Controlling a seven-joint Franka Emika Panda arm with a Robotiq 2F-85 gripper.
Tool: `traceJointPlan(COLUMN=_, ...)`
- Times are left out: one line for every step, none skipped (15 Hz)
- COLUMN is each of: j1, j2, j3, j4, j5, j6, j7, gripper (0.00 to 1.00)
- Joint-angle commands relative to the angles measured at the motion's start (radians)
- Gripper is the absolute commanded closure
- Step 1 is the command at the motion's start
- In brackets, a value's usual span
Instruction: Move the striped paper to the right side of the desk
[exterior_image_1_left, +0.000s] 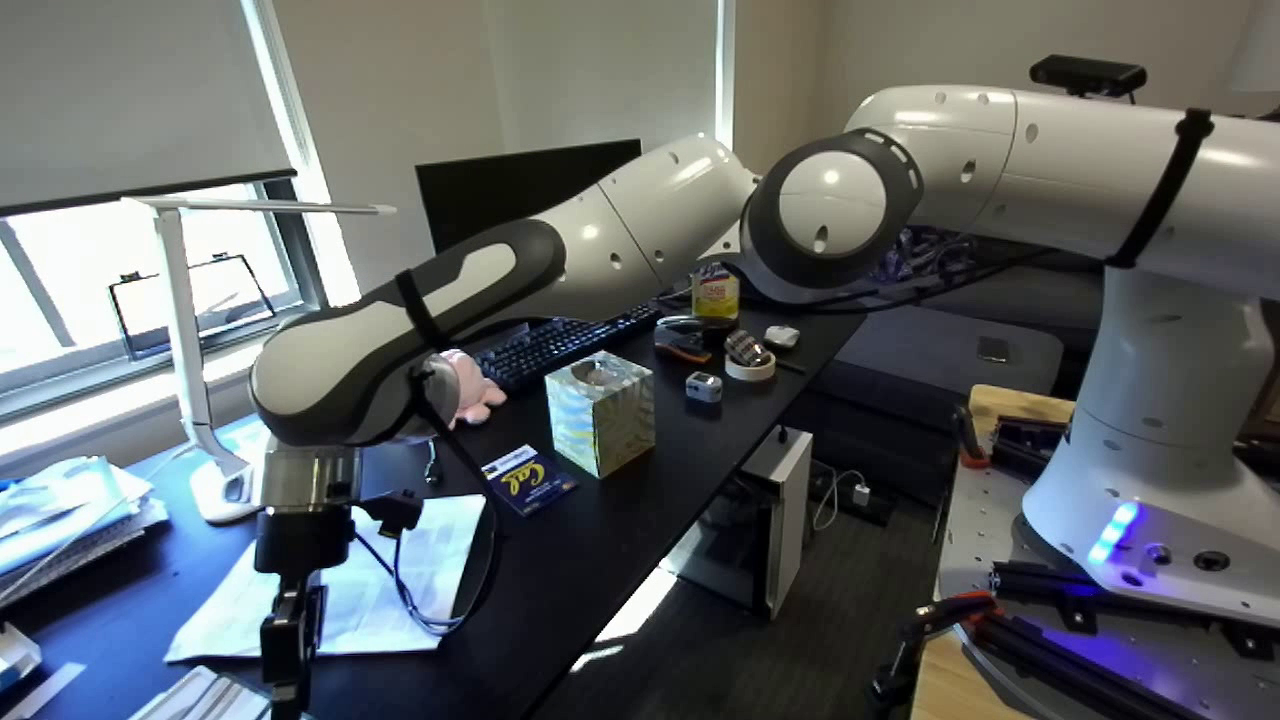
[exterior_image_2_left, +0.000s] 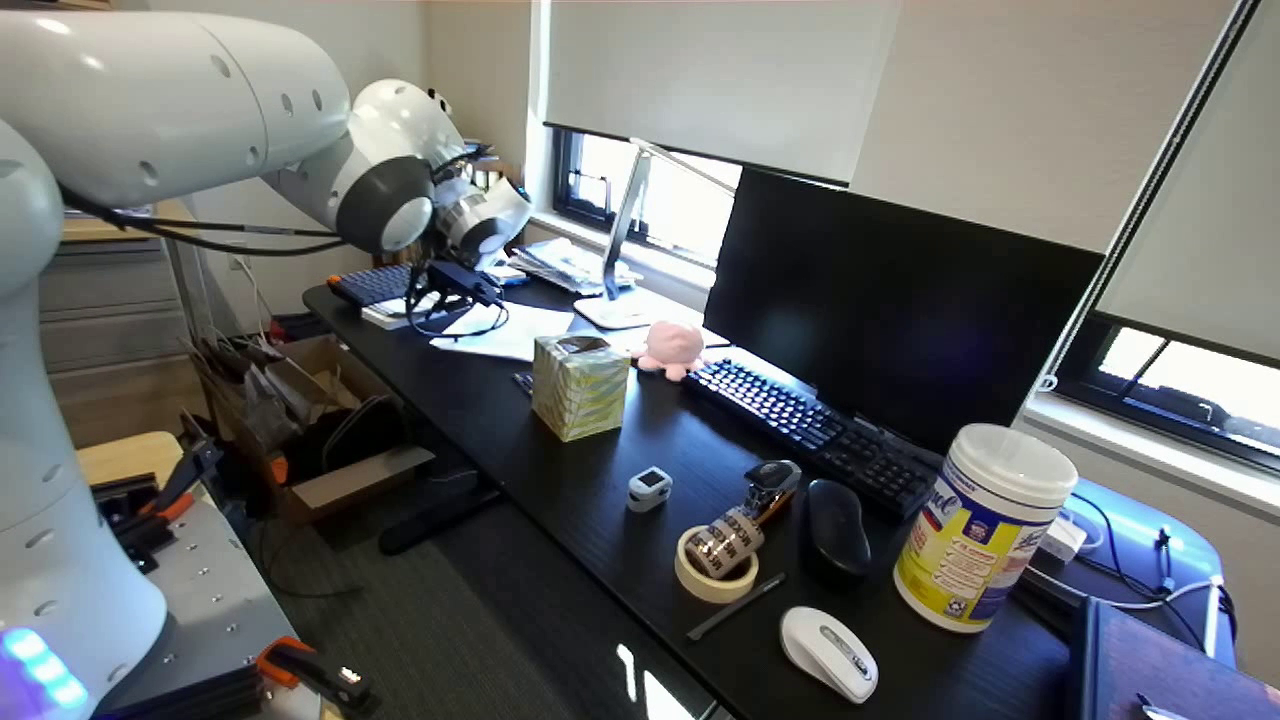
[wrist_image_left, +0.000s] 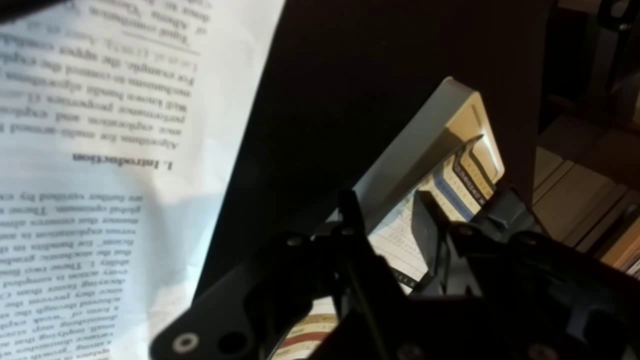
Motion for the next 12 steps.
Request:
traceJointPlan(j1=0.007, j2=0.024, j3=-0.001, j4=0.053, j5=-0.004, j6=-0.020, j7=-0.010, gripper=0.97)
traceJointPlan(j1=0.004, j2=0.016, j3=-0.005, j4=0.043, j5=-0.004, j6=-0.011, j7=-0.007, gripper=1.00)
traceJointPlan(j1=0.001, j2=0.010, j3=-0.010, j4=0.035, j5=-0.004, j6=-0.006, j7=-0.005, gripper=1.00)
traceJointPlan(j1=-0.004, j2=0.000, j3=-0.015, j4=0.023, j5=-0.005, j6=0.006, j7=0.000, gripper=1.00)
traceJointPlan(j1=-0.007, j2=-0.009, j3=-0.019, j4=0.012, j5=-0.005, j6=0.017, j7=0.005, gripper=1.00)
traceJointPlan(j1=-0.012, j2=-0.020, j3=-0.024, j4=0.000, j5=-0.006, j6=0.029, j7=0.009, gripper=0.99)
traceJointPlan(j1=-0.017, j2=-0.032, j3=-0.030, j4=-0.014, j5=-0.005, j6=0.052, j7=0.012, gripper=0.99)
traceJointPlan(j1=-0.023, j2=-0.046, j3=-0.034, j4=-0.030, j5=-0.004, j6=0.081, j7=0.014, gripper=0.99)
traceJointPlan(j1=-0.026, j2=-0.055, j3=-0.039, j4=-0.039, j5=-0.004, j6=0.105, j7=0.018, gripper=0.99)
traceJointPlan(j1=-0.029, j2=-0.068, j3=-0.046, j4=-0.051, j5=-0.005, j6=0.132, j7=0.019, gripper=0.99)
traceJointPlan(j1=-0.030, j2=-0.077, j3=-0.054, j4=-0.059, j5=-0.005, j6=0.156, j7=0.024, gripper=0.99)
traceJointPlan(j1=-0.034, j2=-0.093, j3=-0.061, j4=-0.076, j5=-0.004, j6=0.187, j7=0.024, gripper=0.99)
